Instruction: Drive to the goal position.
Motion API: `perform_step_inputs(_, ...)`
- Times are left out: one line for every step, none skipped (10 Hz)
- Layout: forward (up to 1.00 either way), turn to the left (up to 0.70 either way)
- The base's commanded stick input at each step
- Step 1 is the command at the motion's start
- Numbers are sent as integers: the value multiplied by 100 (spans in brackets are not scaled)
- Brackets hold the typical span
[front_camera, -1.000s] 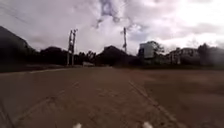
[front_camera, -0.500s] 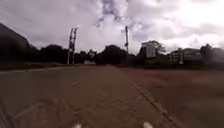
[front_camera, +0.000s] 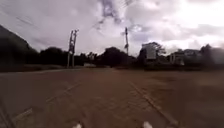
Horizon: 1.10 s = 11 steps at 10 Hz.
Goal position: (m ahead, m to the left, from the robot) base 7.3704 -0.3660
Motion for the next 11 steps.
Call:
perform_step_inputs(50, 0)
perform_step_inputs(50, 0)
perform_step_inputs(50, 0)
perform_step_inputs(50, 0)
perform_step_inputs(50, 0)
perform_step_inputs(50, 0)
perform_step_inputs(50, 0)
perform_step_inputs(50, 0)
perform_step_inputs(50, 0)
perform_step_inputs(50, 0)
perform_step_inputs(50, 0)
